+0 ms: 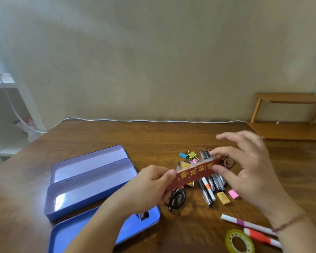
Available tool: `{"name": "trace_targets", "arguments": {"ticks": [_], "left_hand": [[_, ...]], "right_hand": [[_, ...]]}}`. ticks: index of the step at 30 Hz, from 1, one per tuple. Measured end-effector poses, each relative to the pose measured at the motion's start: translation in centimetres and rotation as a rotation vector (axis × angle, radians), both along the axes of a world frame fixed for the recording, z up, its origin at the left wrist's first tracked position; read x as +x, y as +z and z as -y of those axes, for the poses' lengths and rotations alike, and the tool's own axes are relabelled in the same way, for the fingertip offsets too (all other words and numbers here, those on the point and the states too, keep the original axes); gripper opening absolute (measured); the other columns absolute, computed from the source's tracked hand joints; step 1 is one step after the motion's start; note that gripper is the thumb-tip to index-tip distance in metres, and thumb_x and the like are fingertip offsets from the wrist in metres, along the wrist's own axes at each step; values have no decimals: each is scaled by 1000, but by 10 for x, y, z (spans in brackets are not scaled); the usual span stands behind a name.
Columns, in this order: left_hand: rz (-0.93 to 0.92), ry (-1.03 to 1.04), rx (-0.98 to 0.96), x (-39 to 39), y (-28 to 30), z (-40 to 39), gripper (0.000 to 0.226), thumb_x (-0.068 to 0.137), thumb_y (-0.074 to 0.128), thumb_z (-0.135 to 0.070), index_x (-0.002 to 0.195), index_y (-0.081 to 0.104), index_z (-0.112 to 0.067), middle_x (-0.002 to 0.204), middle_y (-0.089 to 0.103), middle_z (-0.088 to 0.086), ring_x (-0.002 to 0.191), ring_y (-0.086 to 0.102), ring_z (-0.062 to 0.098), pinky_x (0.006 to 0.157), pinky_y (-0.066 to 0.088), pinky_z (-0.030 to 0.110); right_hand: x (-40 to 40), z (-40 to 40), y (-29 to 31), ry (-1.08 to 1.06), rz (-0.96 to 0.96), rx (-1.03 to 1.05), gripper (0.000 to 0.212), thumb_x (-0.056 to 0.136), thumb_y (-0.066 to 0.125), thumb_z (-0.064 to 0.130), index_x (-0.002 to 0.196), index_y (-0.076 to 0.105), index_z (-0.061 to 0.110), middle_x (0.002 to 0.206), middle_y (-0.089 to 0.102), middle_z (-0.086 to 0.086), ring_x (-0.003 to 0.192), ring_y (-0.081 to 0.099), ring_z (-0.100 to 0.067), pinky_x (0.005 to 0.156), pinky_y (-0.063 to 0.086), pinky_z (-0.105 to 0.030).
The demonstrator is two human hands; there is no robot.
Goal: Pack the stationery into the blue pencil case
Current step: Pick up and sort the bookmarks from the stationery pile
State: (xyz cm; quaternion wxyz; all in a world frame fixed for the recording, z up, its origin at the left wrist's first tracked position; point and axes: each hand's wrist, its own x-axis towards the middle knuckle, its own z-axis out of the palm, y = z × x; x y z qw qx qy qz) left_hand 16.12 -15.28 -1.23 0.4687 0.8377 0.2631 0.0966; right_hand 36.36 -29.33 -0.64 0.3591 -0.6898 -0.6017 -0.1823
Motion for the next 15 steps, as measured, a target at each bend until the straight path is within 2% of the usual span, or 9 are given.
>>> {"name": "trace_targets", "arguments": {"ticks": [2, 3, 6, 9, 11, 13, 15], "left_hand": [[-20, -1, 1, -8, 6, -5, 49, 105, 36, -44, 79, 66, -16, 57, 56, -5, 46, 43, 10, 54, 38, 25], [-15, -16, -60, -13, 10, -6, 50, 106, 35, -42, 85, 68, -12, 57, 56, -3, 48, 43, 12, 52, 37, 23], [-14, -21, -200, -36, 21, -13, 47, 106, 38, -41, 92, 71, -11, 60, 61, -1, 53, 50, 15, 48, 37, 16], [-50, 3, -206, -70, 26, -23, 43, 103, 41, -46, 86, 69, -18, 70, 67, 17, 55, 52, 21, 47, 37, 19], [-32, 22, -193, -99, 27, -38, 44, 103, 43, -47, 86, 66, -13, 63, 66, 14, 43, 52, 18, 41, 36, 18], [117, 212, -148, -128, 25, -59, 37, 103, 45, -41, 92, 67, -13, 69, 69, 11, 47, 60, 17, 41, 43, 22], [323, 500, 82, -155, 14, -84, 23, 102, 51, -26, 92, 69, -17, 78, 70, 7, 62, 66, 17, 52, 50, 29]], "right_hand": [[-8, -4, 1, 62, 297, -69, 24, 75, 73, 42, 93, 74, 25, 128, 63, 4, 129, 45, -29, 106, 30, -56], [-14, -6, 1, 107, 388, -87, 22, 77, 71, 42, 92, 74, 25, 125, 65, 4, 127, 50, -28, 106, 30, -59], [-33, -13, -2, 209, 551, -31, 17, 87, 62, 32, 89, 72, 18, 111, 72, -1, 103, 67, -22, 98, 44, -57], [-55, -28, -1, 305, 596, 23, 18, 88, 61, 28, 89, 72, 13, 105, 74, -7, 90, 71, -23, 80, 58, -44], [-71, -47, 3, 363, 604, 17, 14, 85, 66, 25, 90, 72, 13, 100, 75, -5, 83, 72, -22, 72, 60, -39], [-85, -73, 10, 397, 580, -60, 13, 76, 77, 24, 87, 73, 17, 92, 76, 1, 75, 72, -19, 66, 59, -34], [-98, -101, 18, 389, 549, -184, 21, 65, 85, 26, 82, 73, 24, 80, 74, 7, 70, 70, -16, 61, 57, -31]]}}
